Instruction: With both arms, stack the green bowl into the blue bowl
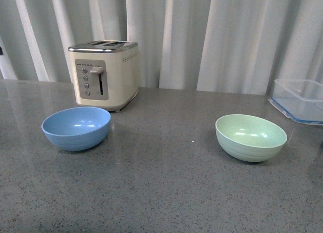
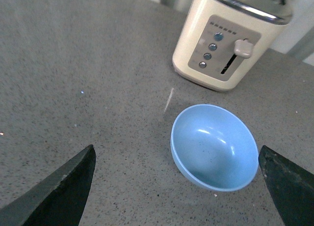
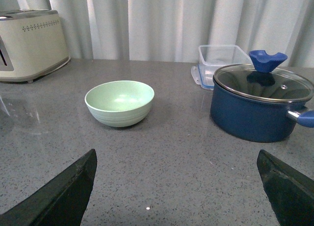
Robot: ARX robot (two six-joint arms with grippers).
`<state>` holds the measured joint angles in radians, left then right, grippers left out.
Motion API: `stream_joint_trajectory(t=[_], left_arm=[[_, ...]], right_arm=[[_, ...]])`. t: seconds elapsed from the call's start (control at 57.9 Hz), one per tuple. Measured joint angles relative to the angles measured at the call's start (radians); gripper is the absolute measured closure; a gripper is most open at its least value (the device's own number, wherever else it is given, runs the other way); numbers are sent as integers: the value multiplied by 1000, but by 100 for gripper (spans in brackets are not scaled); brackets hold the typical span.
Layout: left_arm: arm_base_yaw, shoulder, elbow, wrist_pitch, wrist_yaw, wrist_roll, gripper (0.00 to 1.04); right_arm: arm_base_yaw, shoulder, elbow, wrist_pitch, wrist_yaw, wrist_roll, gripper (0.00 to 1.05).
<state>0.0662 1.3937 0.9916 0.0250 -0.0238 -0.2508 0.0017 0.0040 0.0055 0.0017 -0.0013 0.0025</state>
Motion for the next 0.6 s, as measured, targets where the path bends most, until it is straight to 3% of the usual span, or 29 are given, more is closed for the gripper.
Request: stream_joint_trajectory(t=[0.328, 0.604], left_arm=[[-43, 373, 292, -146, 5, -125, 7], [-93, 568, 419, -211, -19, -203, 7]], right_arm=[[0, 0, 0, 0, 0, 0, 10], [0, 0, 0, 0, 0, 0, 10]])
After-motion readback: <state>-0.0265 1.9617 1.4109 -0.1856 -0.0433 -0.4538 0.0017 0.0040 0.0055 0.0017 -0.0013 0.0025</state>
